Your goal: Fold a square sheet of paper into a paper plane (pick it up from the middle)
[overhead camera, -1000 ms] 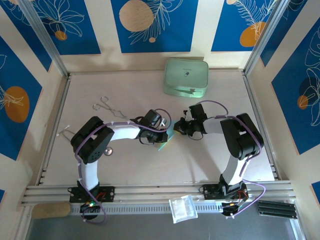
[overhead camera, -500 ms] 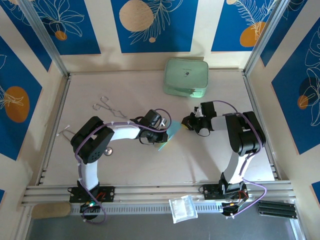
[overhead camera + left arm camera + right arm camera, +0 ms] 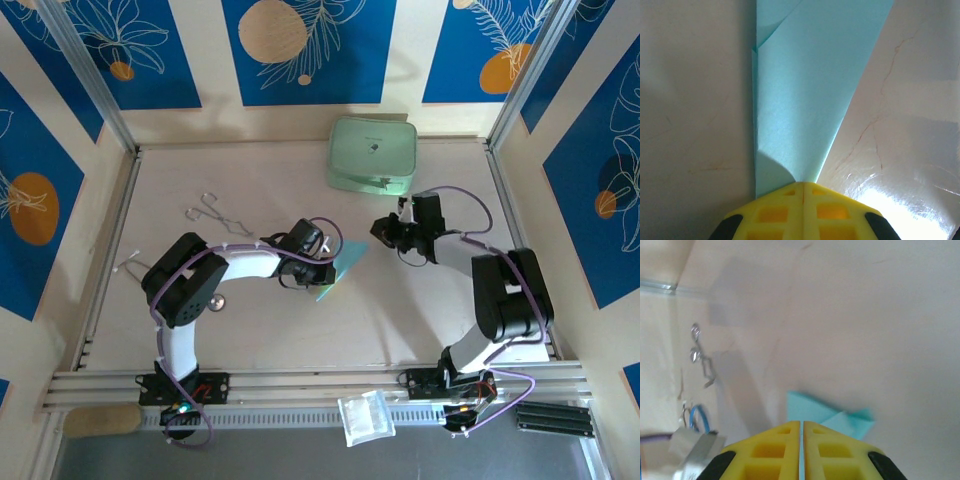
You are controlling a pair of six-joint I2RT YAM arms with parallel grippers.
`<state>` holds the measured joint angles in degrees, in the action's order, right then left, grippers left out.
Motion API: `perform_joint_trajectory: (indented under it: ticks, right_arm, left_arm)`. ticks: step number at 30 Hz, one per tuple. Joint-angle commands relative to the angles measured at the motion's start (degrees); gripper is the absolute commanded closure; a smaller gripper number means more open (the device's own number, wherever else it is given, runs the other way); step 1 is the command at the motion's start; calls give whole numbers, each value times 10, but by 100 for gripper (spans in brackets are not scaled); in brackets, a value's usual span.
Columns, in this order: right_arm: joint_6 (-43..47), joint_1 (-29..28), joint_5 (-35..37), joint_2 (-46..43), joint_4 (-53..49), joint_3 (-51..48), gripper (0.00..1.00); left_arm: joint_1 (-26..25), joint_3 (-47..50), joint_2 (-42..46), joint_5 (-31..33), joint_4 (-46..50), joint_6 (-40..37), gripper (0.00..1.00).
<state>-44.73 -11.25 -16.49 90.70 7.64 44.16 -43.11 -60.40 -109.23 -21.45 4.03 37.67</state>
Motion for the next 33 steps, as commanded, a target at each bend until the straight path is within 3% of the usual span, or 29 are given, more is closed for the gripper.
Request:
perform_joint_trajectory:
  ticks: [1,9,22,33]
  right_arm:
    - [19,-40,-5,-4,-35,-15,89]
    - [-4,-100,-31,64,-16,2,89]
    - [8,-99,-9,141,-49,22,90]
    - [9,-95,-13,152,-59,24,92]
  left_arm:
    - [5,0,-20,3,54,3,98]
    - [4,1,-11,-3,42,9,98]
    - [5,-5,28,-32,-47,14,91]
    - [5,-26,-23,-41,-77,20,93]
